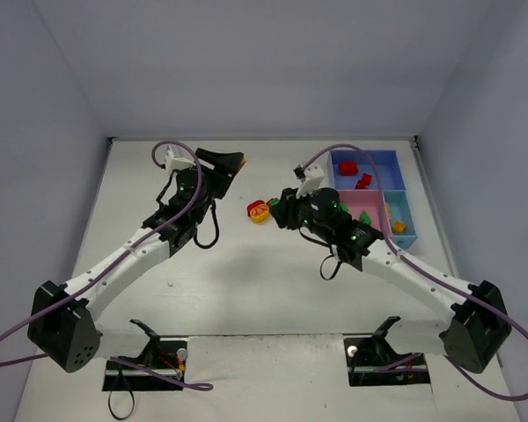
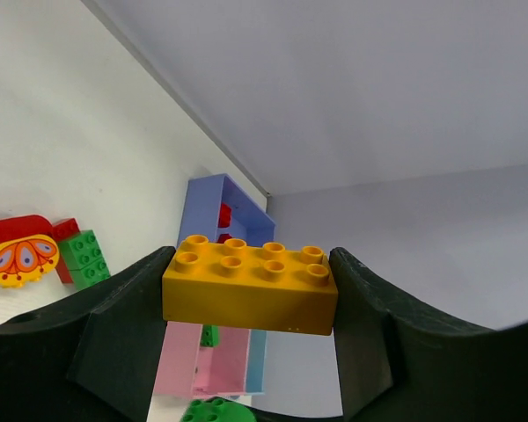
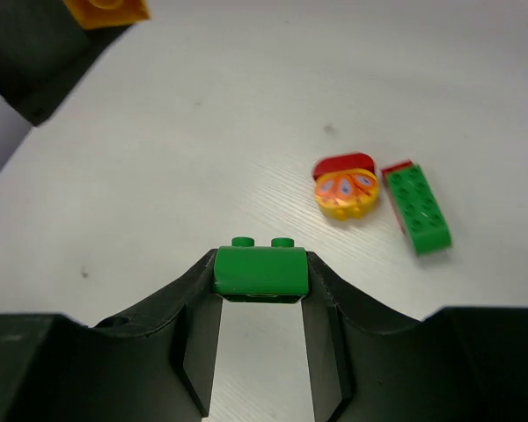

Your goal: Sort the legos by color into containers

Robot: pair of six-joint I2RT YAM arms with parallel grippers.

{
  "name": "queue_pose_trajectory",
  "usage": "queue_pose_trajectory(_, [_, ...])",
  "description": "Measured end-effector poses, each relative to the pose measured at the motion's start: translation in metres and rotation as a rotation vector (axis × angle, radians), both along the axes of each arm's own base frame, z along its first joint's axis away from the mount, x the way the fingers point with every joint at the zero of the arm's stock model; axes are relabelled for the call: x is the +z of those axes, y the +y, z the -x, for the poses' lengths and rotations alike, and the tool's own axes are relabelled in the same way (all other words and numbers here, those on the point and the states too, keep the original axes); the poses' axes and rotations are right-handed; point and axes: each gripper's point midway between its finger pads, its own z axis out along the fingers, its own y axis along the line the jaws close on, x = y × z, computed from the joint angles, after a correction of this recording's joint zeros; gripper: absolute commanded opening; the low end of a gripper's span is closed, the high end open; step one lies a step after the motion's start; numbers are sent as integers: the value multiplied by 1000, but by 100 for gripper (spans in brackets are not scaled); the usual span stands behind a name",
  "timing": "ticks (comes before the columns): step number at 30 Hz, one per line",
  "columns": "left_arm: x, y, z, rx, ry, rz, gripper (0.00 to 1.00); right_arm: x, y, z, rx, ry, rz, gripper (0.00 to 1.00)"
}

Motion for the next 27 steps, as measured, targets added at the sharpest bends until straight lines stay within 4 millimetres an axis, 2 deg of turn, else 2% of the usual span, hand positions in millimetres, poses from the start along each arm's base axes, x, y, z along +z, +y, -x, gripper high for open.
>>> queue_pose_trajectory(2, [-5, -1, -2, -4, 3, -24, 0, -9, -19, 1, -64, 24, 30, 0])
queue_pose_trajectory(4, [-12, -4, -3, -20, 8, -62, 0, -14, -49, -8, -168, 50, 48, 0])
queue_pose_trajectory(5, [-17, -5, -3, -35, 11, -92, 0, -16, -68, -15, -232, 68, 50, 0])
queue_pose_trajectory(8, [-32, -10, 1, -93, 23, -192, 0, -25, -142, -43, -483, 125, 59, 0])
queue_pose_trajectory(10, [-41, -12, 6, -139, 29, -263, 0, -35, -186, -51, -620, 168, 69, 0])
queue_pose_trajectory(11, [-46, -13, 9, -168, 29, -309, 0, -41, -204, -52, -677, 191, 75, 0])
queue_pose_trajectory(13, [-55, -14, 14, -220, 28, -388, 0, -50, -229, -55, -753, 229, 78, 1])
queue_pose_trajectory(14, [-60, -14, 17, -250, 26, -432, 0, -57, -239, -56, -782, 253, 80, 4])
queue_pose_trajectory(18, [-75, -16, 30, -373, 1, -595, 0, -94, -263, -59, -853, 370, 102, 21])
queue_pose_trajectory(19, [-77, -16, 35, -411, -15, -640, 0, -104, -265, -59, -856, 400, 110, 29])
queue_pose_trajectory(21, [-76, -16, 42, -473, -57, -705, 0, -121, -264, -58, -850, 456, 126, 37])
queue_pose_trajectory(22, [-74, -17, 45, -500, -85, -735, 0, -126, -262, -58, -844, 477, 127, 44])
queue_pose_trajectory(24, [-68, -17, 50, -541, -142, -784, 0, -134, -259, -60, -832, 505, 128, 49])
queue_pose_trajectory(25, [-64, -18, 53, -563, -175, -809, 0, -137, -257, -61, -824, 514, 126, 57])
queue_pose_trajectory(27, [-61, -19, 58, -605, -224, -854, 0, -137, -253, -63, -806, 522, 119, 59])
